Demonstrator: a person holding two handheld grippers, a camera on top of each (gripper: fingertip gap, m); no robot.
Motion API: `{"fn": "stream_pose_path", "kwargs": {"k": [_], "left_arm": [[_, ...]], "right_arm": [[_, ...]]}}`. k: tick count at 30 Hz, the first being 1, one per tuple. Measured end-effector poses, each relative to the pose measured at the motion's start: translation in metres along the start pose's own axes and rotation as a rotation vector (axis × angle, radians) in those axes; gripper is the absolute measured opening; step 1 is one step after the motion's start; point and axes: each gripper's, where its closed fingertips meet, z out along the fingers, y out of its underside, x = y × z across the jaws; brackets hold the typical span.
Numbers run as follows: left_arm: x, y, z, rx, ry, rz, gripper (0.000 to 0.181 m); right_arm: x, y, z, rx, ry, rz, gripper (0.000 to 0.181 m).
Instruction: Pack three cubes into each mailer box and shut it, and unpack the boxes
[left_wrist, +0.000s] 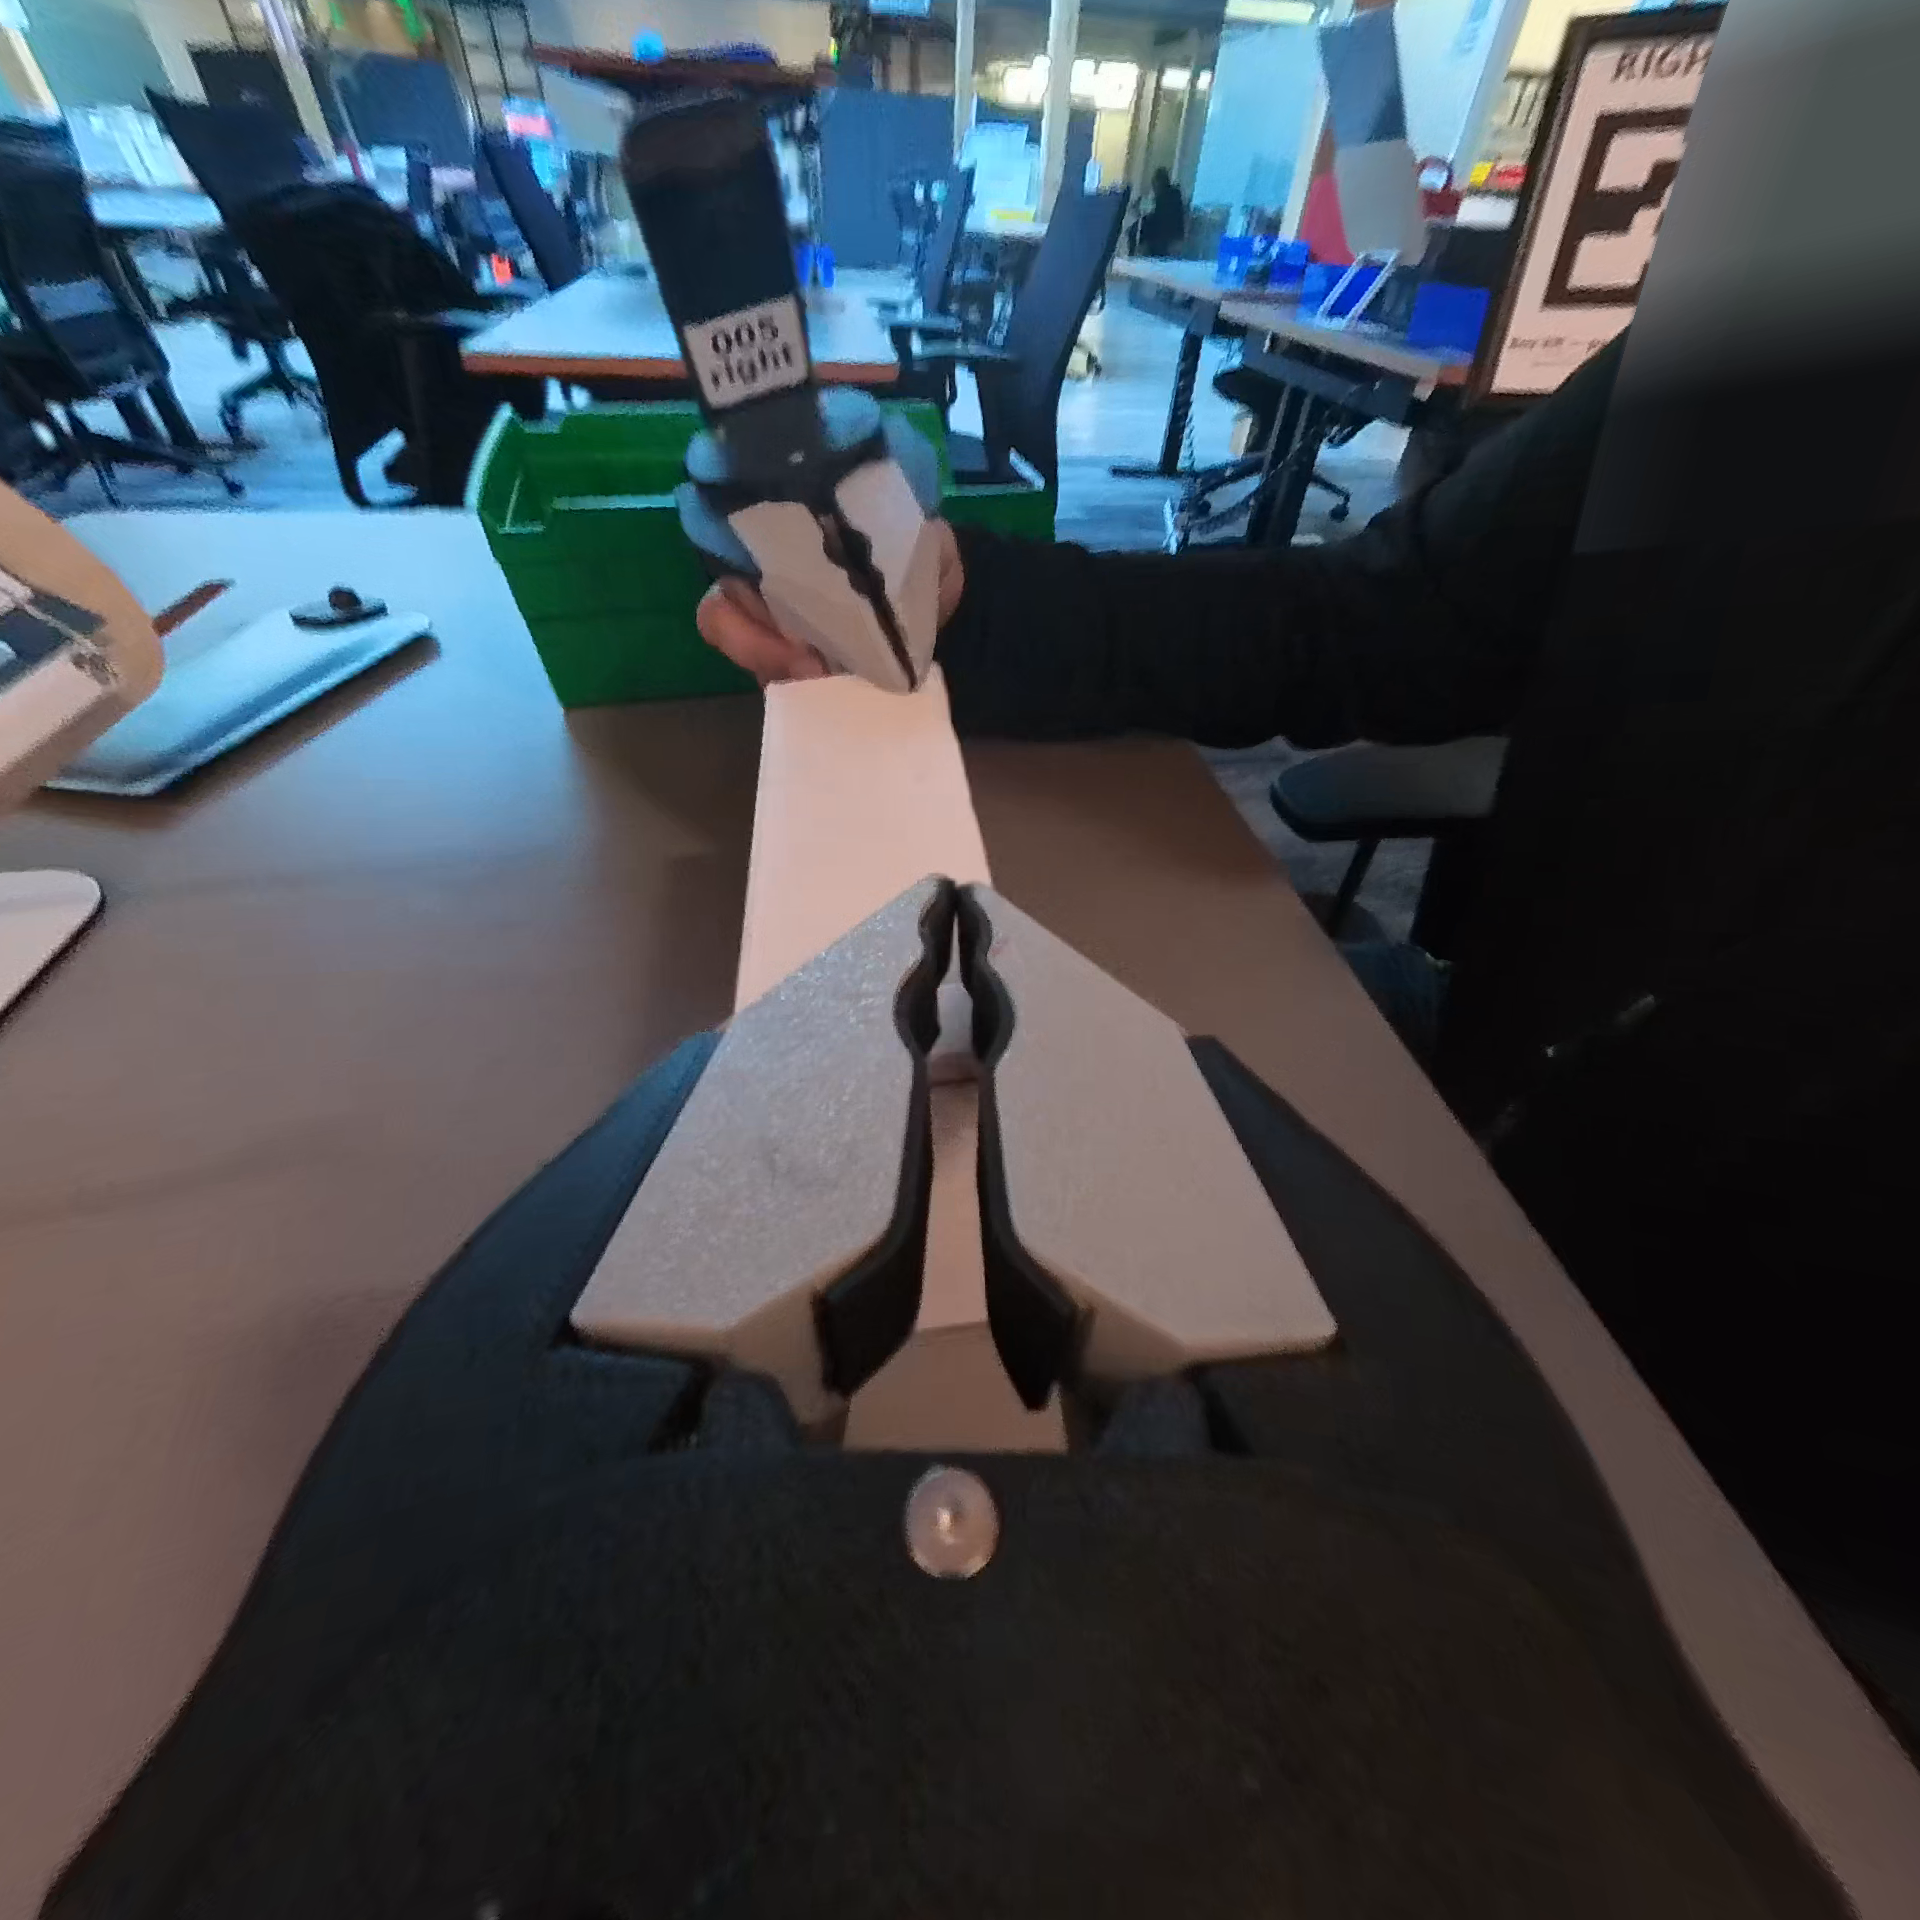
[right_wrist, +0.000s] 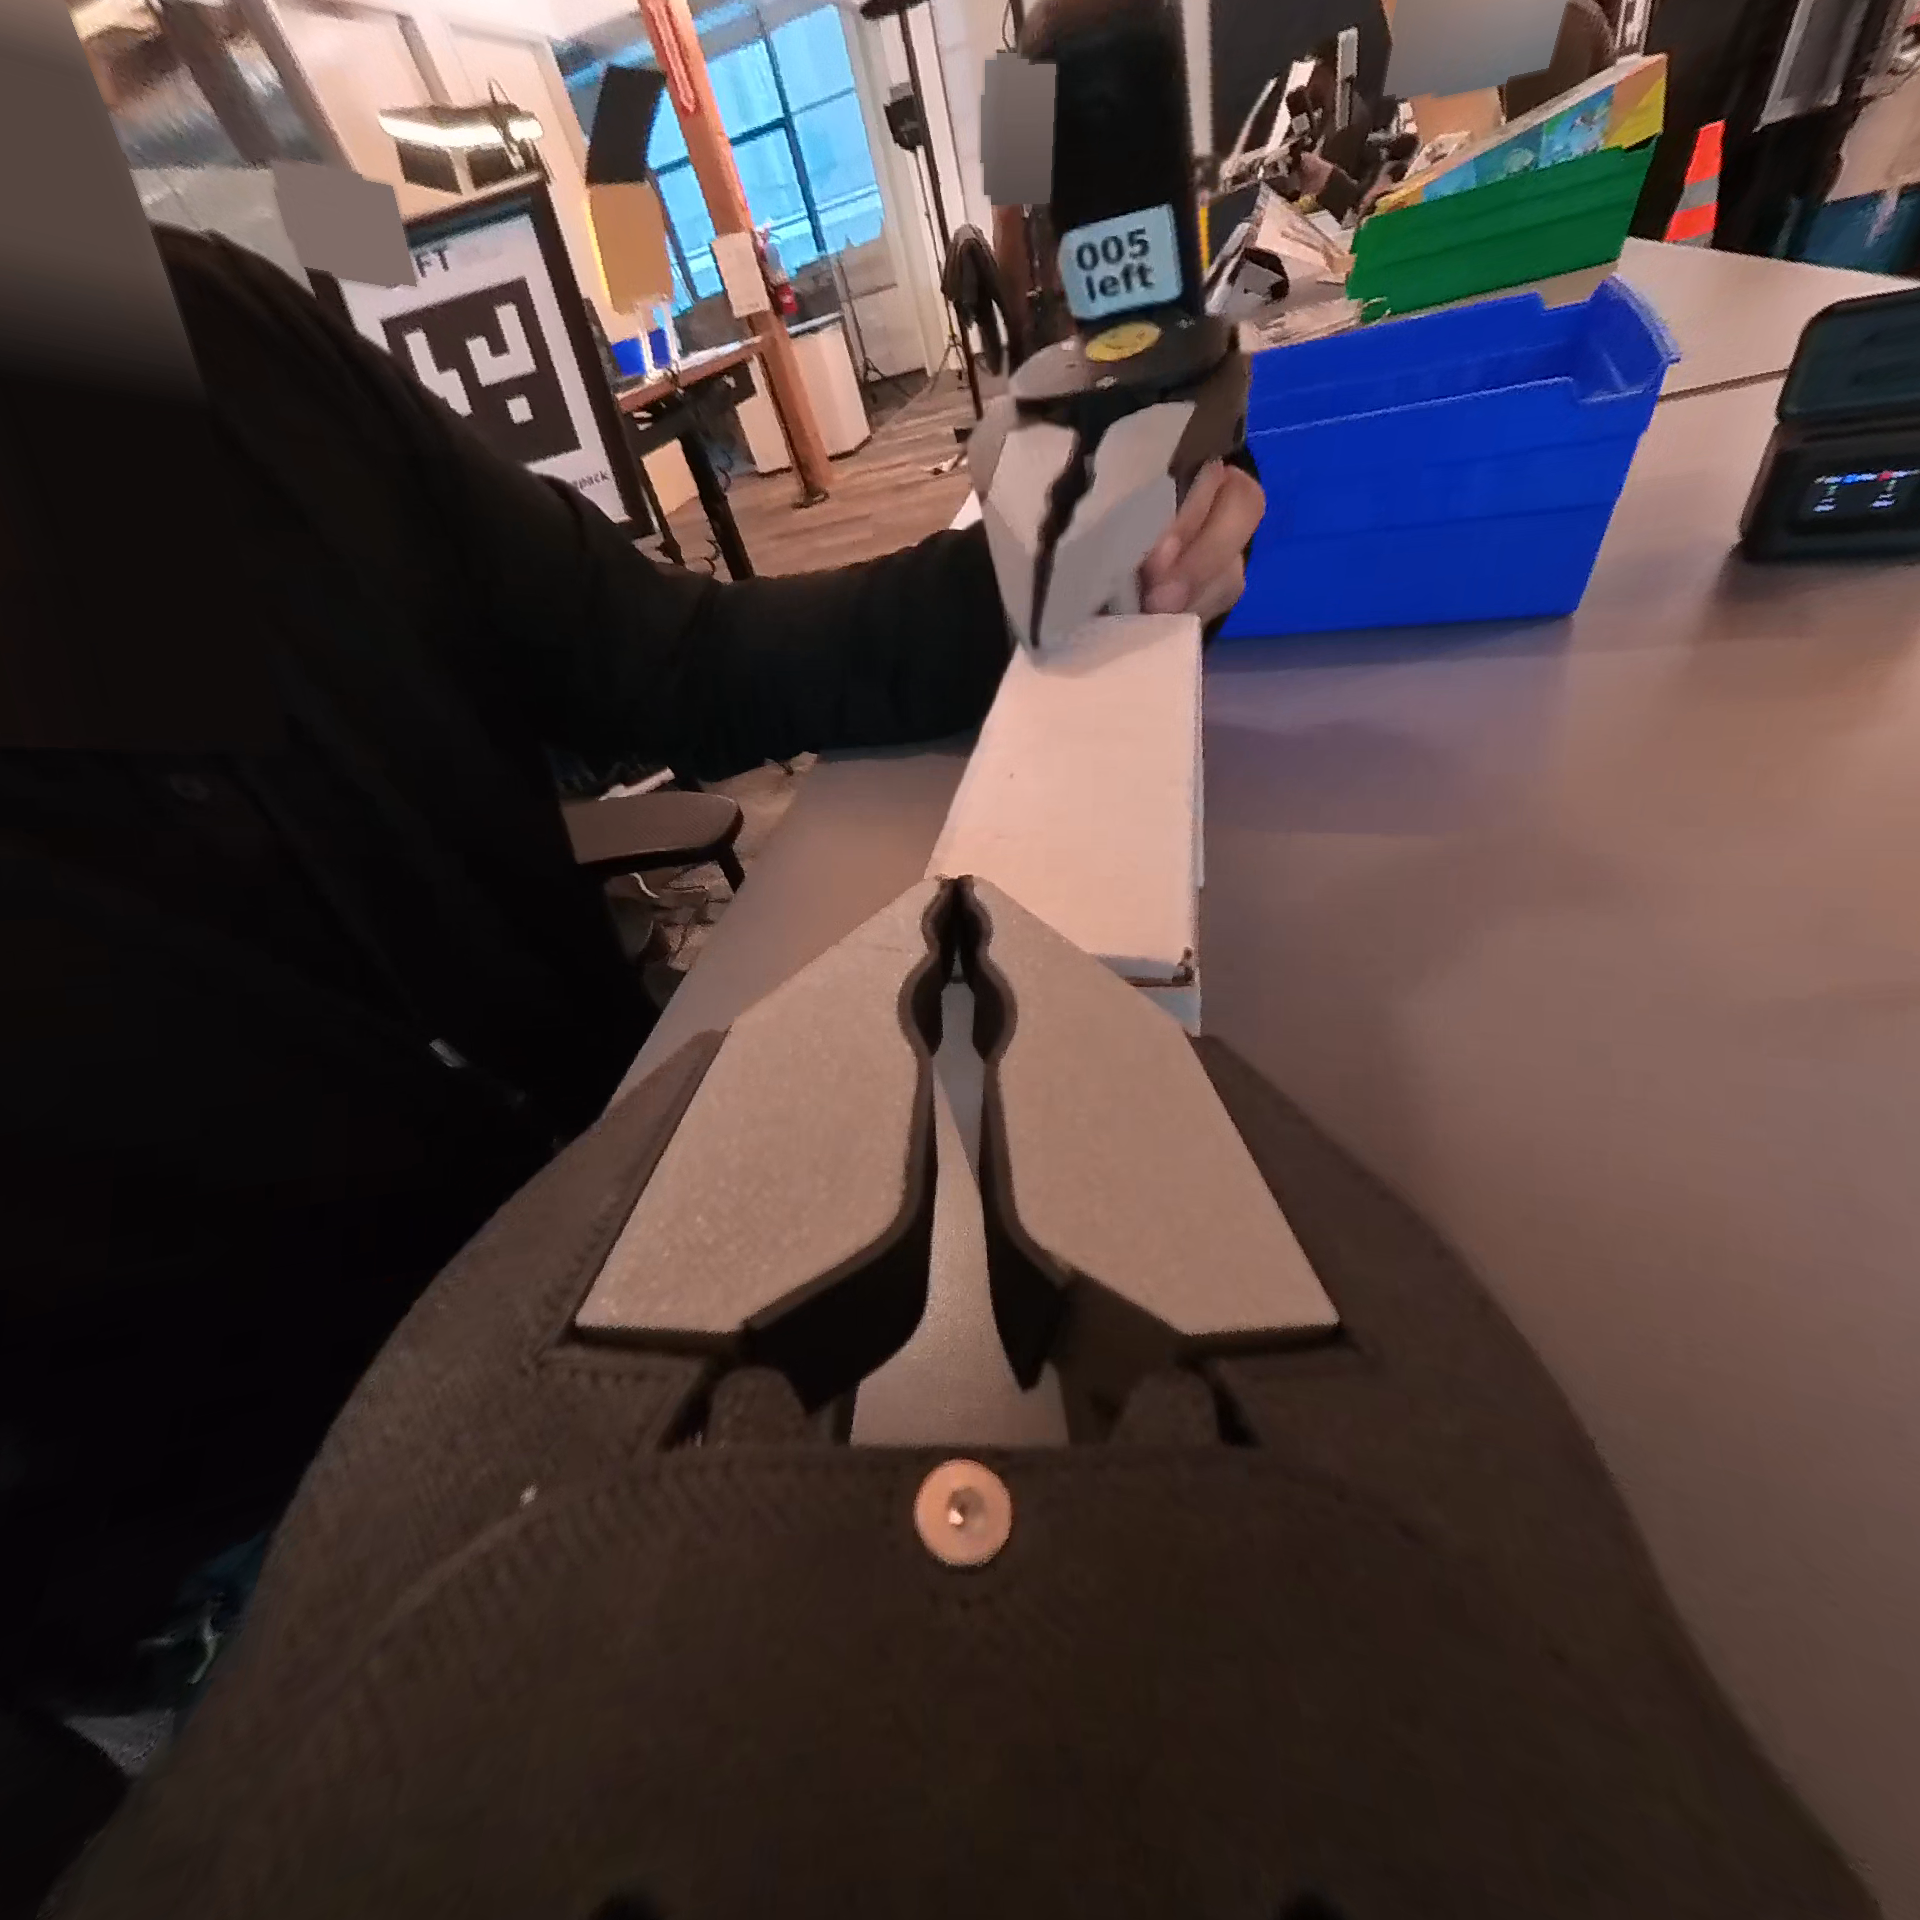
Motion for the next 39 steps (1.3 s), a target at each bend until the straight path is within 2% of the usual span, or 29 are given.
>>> {"fn": "stream_pose_path", "kwargs": {"k": [1, 4, 9, 13, 19, 27, 30, 31, 32, 33, 34, 39], "left_arm": [[-0.002, 0.007, 0.003, -0.035, -0.013, -0.007, 0.0], [-0.005, 0.008, 0.006, -0.027, -0.016, -0.041, 0.0], [-0.004, 0.008, 0.006, -0.018, -0.036, -0.036, 0.0], [-0.004, 0.009, 0.006, -0.004, -0.026, -0.047, 0.0], [-0.003, 0.01, 0.006, -0.011, -0.02, -0.052, 0.0], [-0.004, 0.009, 0.005, 0.033, 0.02, -0.121, 0.0], [-0.004, 0.006, 0.005, 0.037, 0.019, -0.123, 0.0], [0.0, 0.004, 0.005, 0.044, 0.041, -0.117, 0.0], [0.006, 0.0, 0.004, 0.069, 0.077, -0.116, 0.0], [0.01, -0.006, 0.002, 0.103, 0.104, -0.121, 0.0], [0.011, -0.012, 0.001, 0.13, 0.112, -0.129, 0.002], [-0.002, -0.027, -0.007, 0.177, -0.01, -0.092, 0.028]], "right_arm": [[0.0, 0.0, 0.0, 0.005, -0.006, 0.003, 0.0], [-0.004, -0.002, 0.001, 0.013, -0.033, -0.016, 0.0], [-0.01, -0.022, -0.002, 0.128, -0.059, -0.042, 0.0], [0.002, -0.001, 0.003, 0.016, -0.001, -0.04, 0.0], [0.003, 0.003, 0.006, -0.042, 0.057, -0.159, 0.0], [0.003, -0.003, 0.007, 0.016, -0.001, -0.027, 0.0], [-0.005, -0.01, 0.007, 0.046, -0.025, -0.036, 0.0], [-0.004, -0.014, 0.007, 0.055, -0.005, -0.045, 0.002], [0.0, -0.018, 0.006, 0.069, 0.04, -0.052, 0.047], [0.007, -0.023, 0.005, 0.088, 0.106, -0.054, 0.07], [0.011, -0.027, 0.003, 0.102, 0.15, -0.066, 0.064], [0.029, -0.028, -0.001, 0.096, 0.392, -0.09, 0.077]]}}
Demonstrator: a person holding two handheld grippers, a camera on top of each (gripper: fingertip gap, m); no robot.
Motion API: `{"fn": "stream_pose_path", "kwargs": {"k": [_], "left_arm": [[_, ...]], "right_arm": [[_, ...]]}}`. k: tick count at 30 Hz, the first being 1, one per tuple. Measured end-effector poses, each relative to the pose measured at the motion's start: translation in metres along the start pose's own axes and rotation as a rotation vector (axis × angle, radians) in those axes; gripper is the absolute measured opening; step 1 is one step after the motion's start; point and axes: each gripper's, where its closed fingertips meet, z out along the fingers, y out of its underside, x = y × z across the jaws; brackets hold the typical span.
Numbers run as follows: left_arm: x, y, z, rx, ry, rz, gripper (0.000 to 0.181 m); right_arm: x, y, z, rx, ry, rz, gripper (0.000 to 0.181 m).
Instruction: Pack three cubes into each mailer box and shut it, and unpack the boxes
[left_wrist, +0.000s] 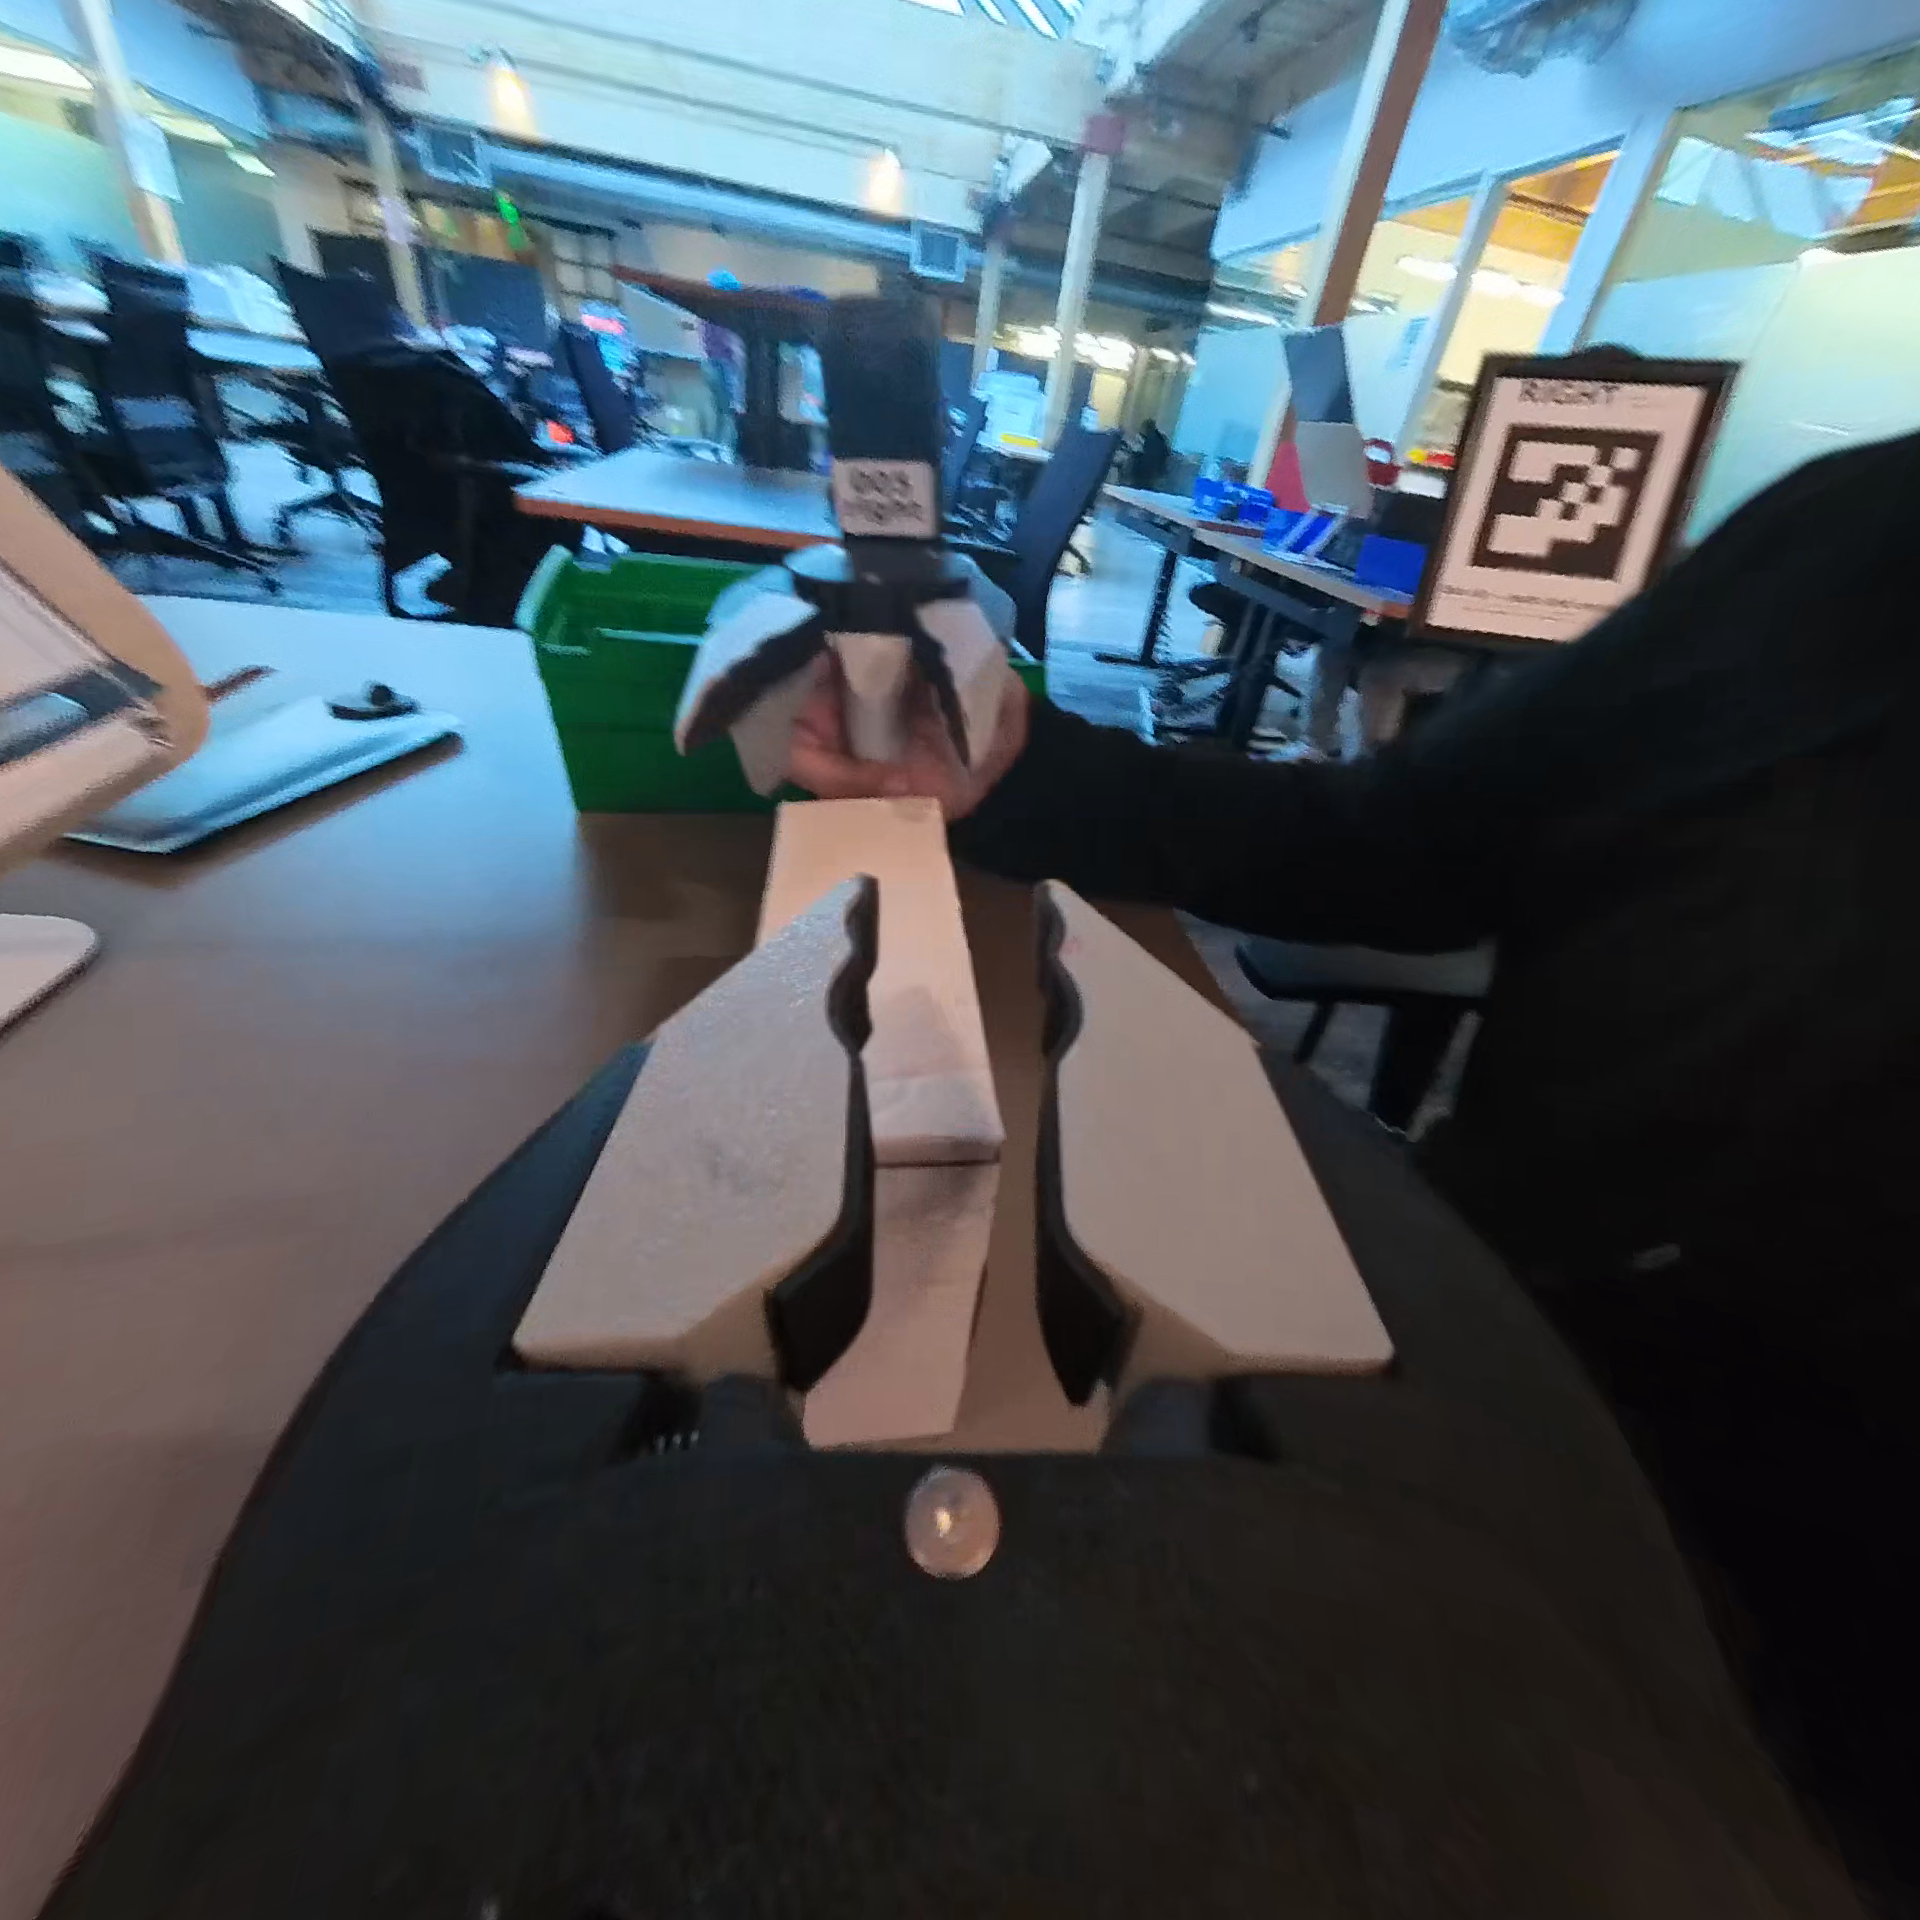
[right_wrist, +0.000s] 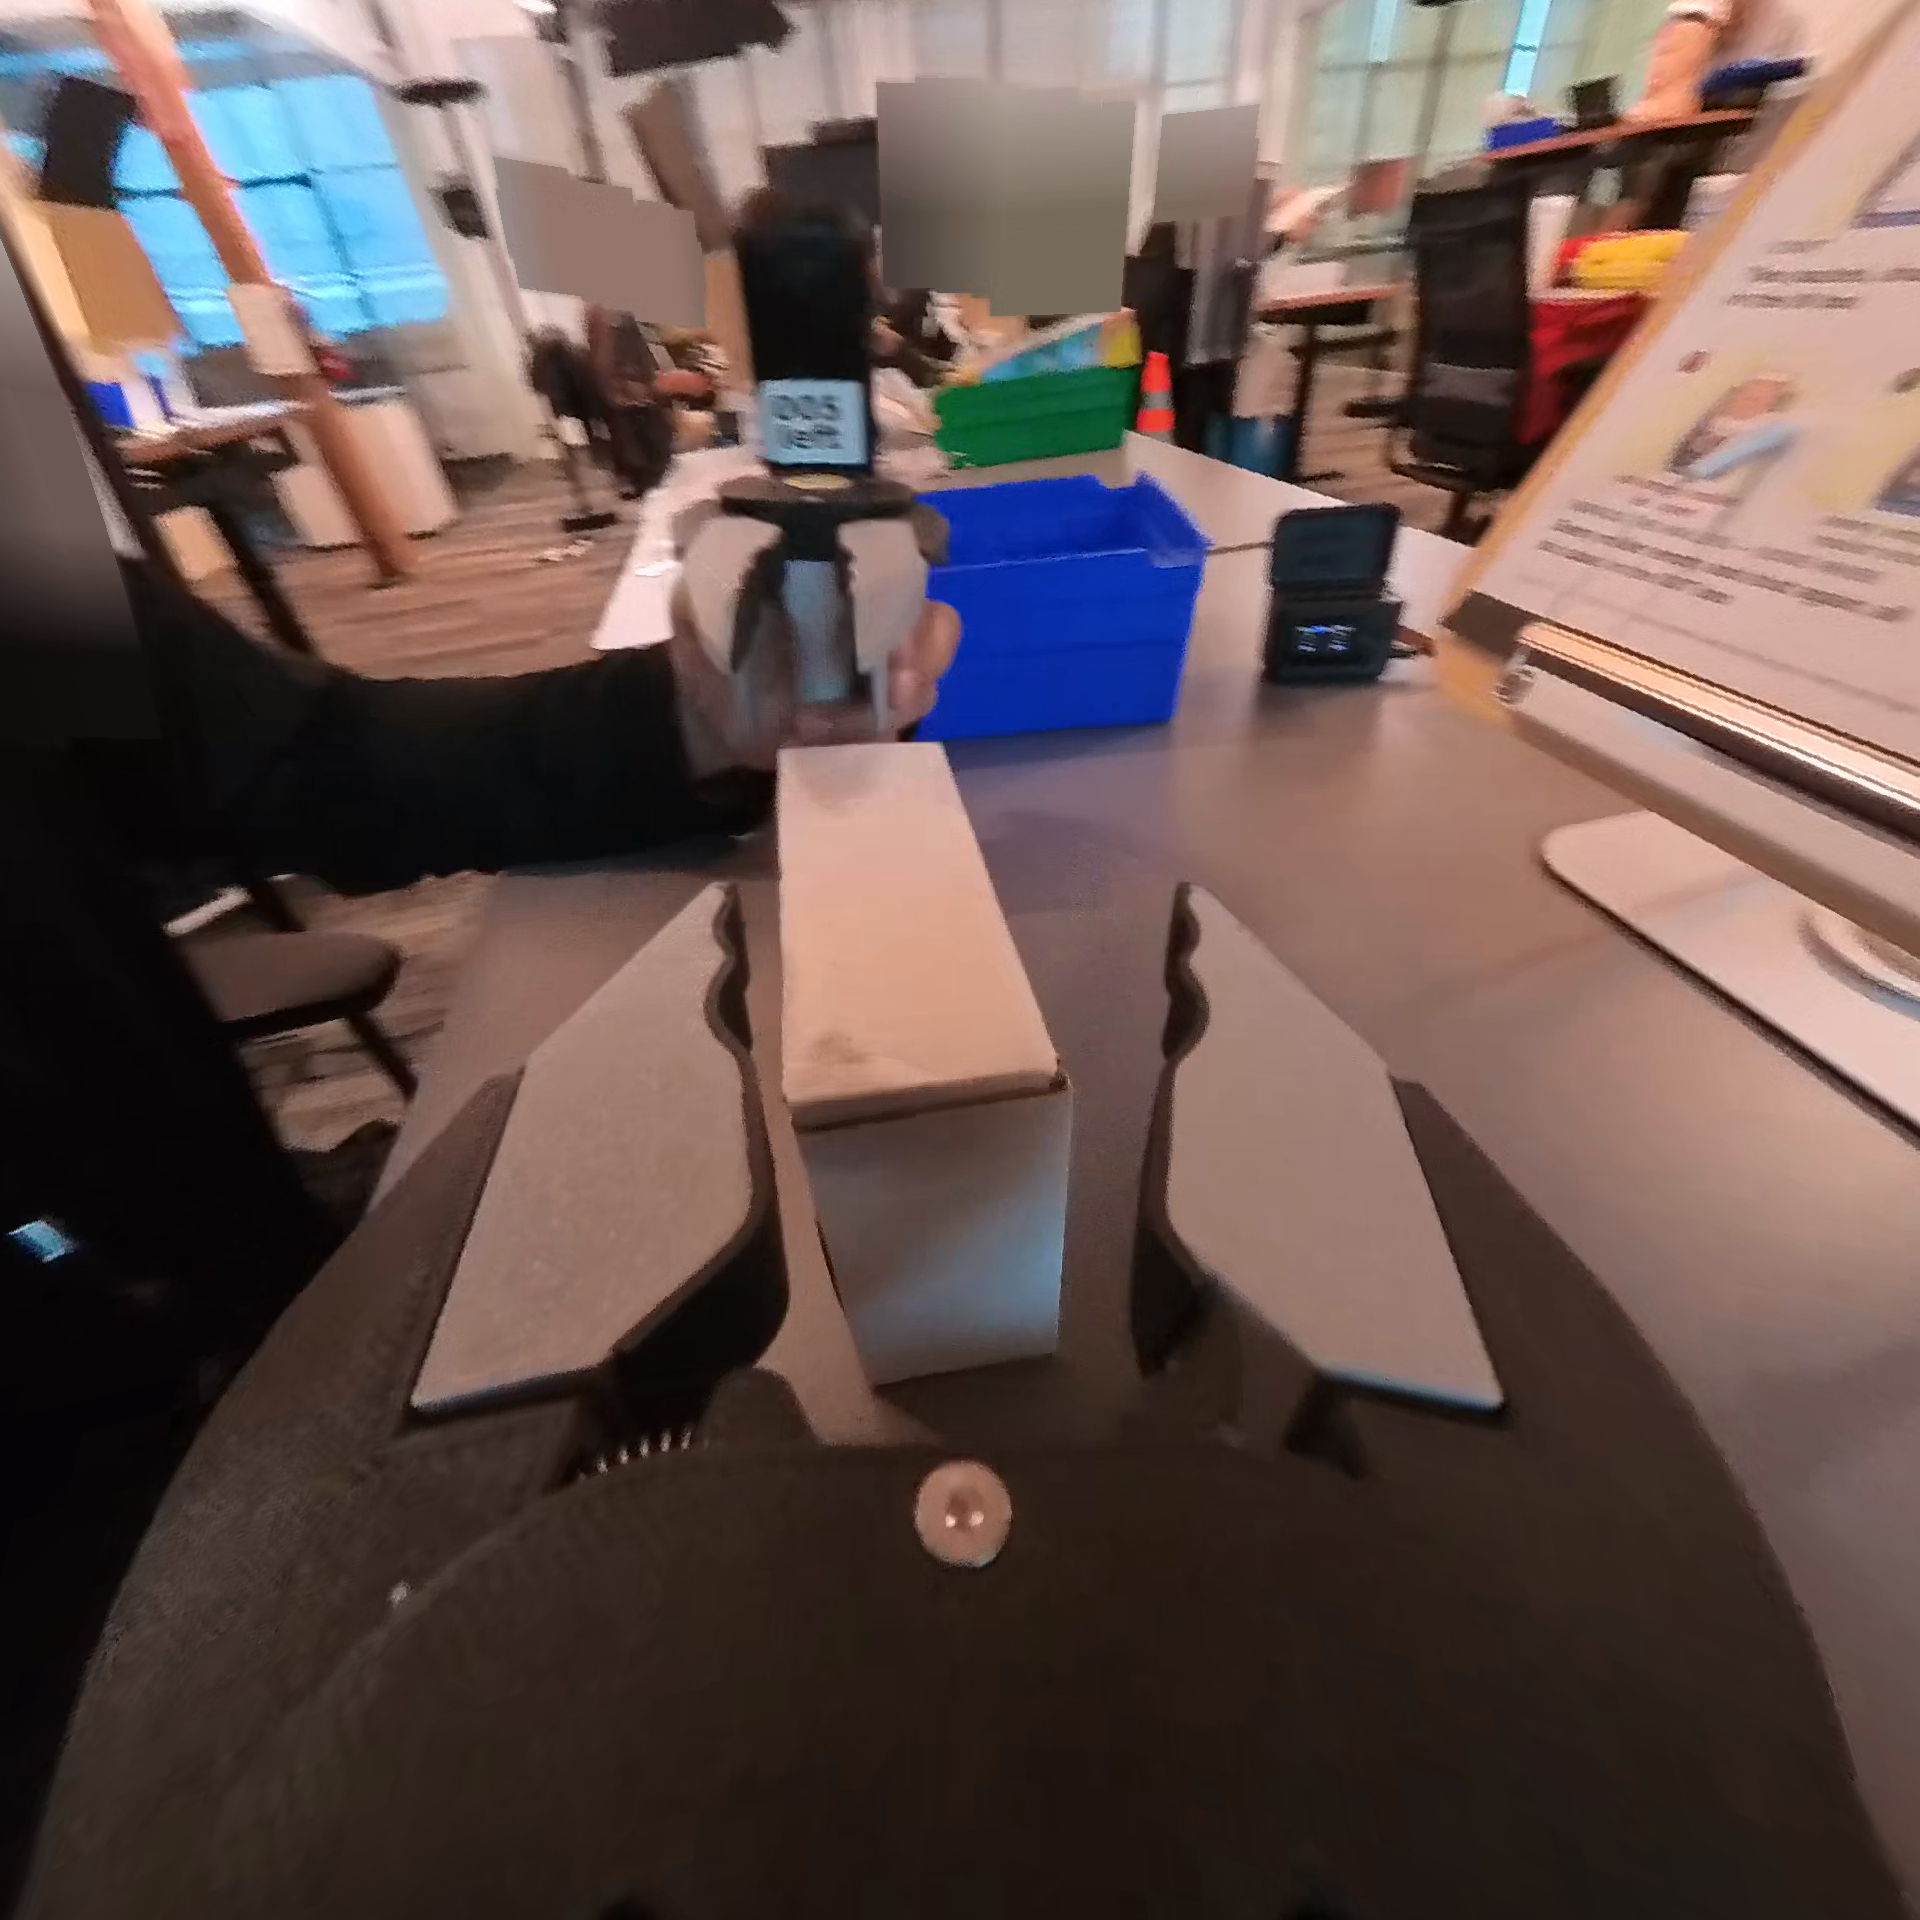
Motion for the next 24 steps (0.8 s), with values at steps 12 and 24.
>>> {"fn": "stream_pose_path", "kwargs": {"k": [12, 24], "left_arm": [[-0.084, 0.031, -0.033, -0.001, -0.353, -0.19, 0.031], [-0.105, 0.051, -0.046, -0.049, -0.419, -0.288, 0.029]], "right_arm": [[-0.03, 0.006, 0.049, -0.725, 0.178, -0.206, 0.077], [-0.012, 0.064, 0.085, -1.201, 0.11, -0.219, 0.066]]}}
